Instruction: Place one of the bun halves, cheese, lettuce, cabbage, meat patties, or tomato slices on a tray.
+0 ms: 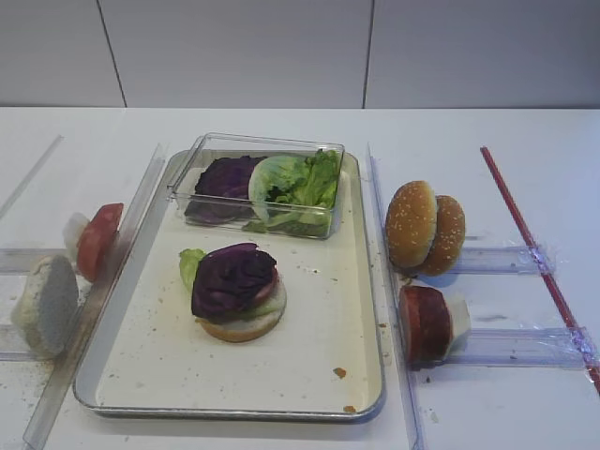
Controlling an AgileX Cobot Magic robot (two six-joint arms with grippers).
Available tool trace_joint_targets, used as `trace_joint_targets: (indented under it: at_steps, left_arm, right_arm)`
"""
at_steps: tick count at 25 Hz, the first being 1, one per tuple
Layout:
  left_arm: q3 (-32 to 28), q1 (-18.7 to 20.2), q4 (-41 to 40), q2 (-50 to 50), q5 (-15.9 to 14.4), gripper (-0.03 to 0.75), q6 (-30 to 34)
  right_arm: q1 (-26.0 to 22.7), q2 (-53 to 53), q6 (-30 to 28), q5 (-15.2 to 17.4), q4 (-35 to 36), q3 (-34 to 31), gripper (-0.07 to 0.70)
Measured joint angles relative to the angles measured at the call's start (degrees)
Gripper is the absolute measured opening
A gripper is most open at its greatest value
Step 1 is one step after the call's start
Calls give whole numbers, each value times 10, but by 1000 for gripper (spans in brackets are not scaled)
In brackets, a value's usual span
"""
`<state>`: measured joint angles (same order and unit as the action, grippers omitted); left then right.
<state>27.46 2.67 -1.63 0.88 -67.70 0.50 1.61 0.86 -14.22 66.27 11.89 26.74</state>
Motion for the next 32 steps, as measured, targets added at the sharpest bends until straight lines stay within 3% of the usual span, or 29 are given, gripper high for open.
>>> trace_joint_targets:
  at_steps: [32]
  left_arm:
    - [0,0,0,0,0,361,0]
  right_arm:
    - [0,0,0,0,0,0,455]
